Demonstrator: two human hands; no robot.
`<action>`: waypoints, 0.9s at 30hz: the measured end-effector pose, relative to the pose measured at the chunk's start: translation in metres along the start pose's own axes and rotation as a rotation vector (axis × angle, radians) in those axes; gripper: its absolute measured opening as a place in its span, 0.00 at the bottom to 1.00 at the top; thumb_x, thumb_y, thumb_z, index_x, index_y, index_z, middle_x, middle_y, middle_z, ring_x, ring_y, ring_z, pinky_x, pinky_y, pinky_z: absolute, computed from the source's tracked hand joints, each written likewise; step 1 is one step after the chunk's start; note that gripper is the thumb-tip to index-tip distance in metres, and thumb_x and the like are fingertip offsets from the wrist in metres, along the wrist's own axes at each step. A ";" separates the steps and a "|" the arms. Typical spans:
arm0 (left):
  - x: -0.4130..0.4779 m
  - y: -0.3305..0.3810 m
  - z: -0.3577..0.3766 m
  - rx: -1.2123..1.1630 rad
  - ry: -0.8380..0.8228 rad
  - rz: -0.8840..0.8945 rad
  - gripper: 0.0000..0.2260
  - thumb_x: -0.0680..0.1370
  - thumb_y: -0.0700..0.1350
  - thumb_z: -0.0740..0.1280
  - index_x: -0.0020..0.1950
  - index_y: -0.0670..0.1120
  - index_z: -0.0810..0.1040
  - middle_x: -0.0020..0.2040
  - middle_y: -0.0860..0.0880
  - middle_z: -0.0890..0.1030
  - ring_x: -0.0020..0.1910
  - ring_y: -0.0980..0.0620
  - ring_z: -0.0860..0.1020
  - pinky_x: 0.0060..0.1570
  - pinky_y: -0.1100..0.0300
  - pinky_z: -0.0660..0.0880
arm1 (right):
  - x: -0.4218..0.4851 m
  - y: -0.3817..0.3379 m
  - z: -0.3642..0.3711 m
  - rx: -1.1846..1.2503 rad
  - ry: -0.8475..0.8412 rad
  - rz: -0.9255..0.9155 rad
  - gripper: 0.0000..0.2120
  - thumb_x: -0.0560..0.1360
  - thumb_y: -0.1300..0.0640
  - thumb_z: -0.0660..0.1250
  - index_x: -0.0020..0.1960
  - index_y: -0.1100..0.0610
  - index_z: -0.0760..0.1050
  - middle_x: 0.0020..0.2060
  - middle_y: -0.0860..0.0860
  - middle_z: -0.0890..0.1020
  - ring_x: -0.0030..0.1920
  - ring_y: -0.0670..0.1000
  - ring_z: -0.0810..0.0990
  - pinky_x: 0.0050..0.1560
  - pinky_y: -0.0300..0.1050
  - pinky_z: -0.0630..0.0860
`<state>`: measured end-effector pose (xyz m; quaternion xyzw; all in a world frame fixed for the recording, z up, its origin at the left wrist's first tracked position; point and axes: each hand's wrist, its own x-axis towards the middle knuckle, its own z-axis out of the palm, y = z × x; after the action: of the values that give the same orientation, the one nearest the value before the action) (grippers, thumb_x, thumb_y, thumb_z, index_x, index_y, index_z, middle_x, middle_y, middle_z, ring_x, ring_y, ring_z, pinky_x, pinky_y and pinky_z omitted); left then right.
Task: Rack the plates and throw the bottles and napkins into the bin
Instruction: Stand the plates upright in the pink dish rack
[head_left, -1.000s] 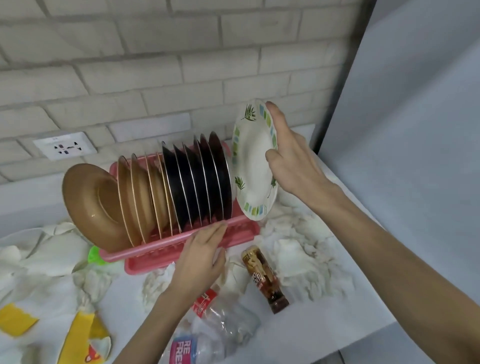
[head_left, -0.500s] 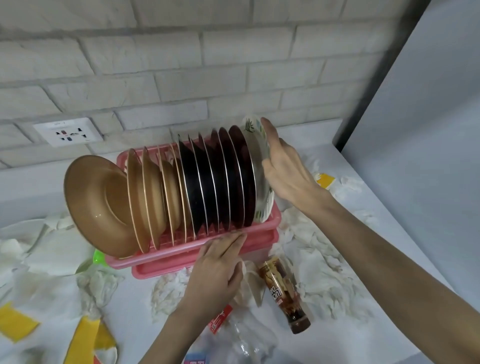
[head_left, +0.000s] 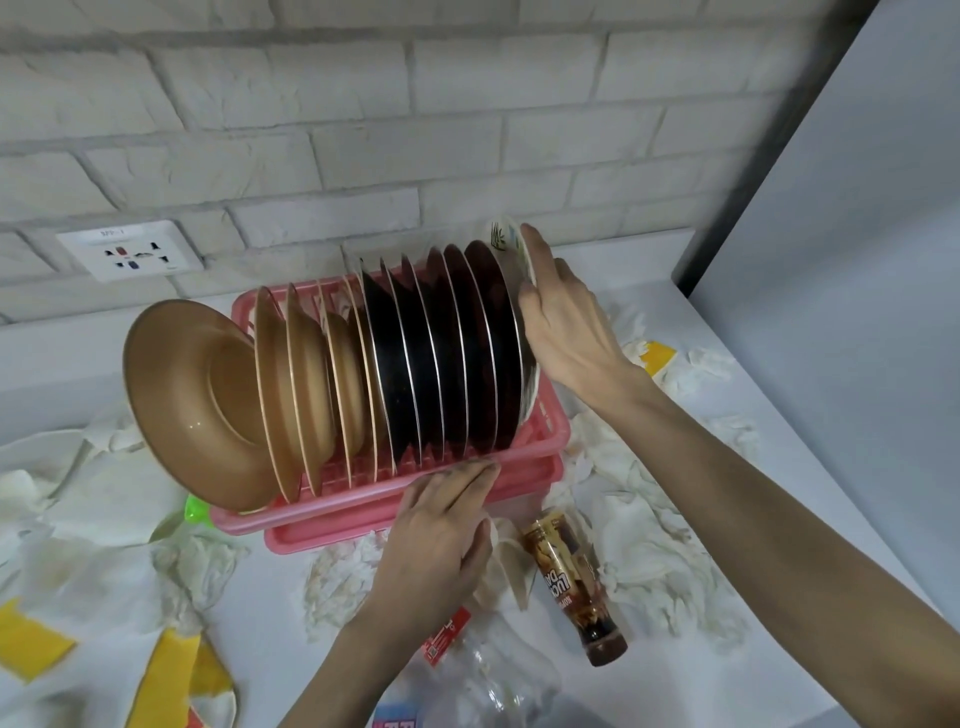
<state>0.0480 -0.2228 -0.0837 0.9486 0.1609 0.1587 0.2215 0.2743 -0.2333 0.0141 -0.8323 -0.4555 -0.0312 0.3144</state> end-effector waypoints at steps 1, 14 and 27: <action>0.000 0.000 -0.001 -0.002 -0.006 -0.001 0.21 0.77 0.46 0.60 0.70 0.46 0.74 0.67 0.51 0.77 0.64 0.57 0.71 0.71 0.63 0.55 | -0.001 0.001 0.002 -0.008 0.001 -0.002 0.28 0.81 0.58 0.52 0.80 0.52 0.50 0.47 0.60 0.74 0.40 0.65 0.77 0.44 0.60 0.77; -0.001 -0.002 0.000 -0.035 -0.006 0.005 0.21 0.77 0.46 0.61 0.69 0.46 0.75 0.67 0.53 0.76 0.66 0.58 0.70 0.72 0.65 0.53 | -0.013 0.011 0.012 0.042 -0.014 0.050 0.25 0.83 0.50 0.49 0.79 0.48 0.50 0.56 0.57 0.74 0.46 0.62 0.78 0.47 0.59 0.77; -0.021 -0.003 -0.032 -0.220 0.115 -0.044 0.16 0.77 0.36 0.69 0.63 0.49 0.81 0.60 0.56 0.82 0.59 0.62 0.77 0.62 0.74 0.67 | -0.119 0.028 -0.030 0.366 0.063 0.223 0.29 0.78 0.38 0.46 0.77 0.43 0.54 0.60 0.42 0.71 0.55 0.52 0.77 0.58 0.48 0.72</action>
<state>0.0169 -0.2164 -0.0624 0.9042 0.1758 0.2248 0.3178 0.2340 -0.3489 -0.0161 -0.8052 -0.3486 0.0609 0.4759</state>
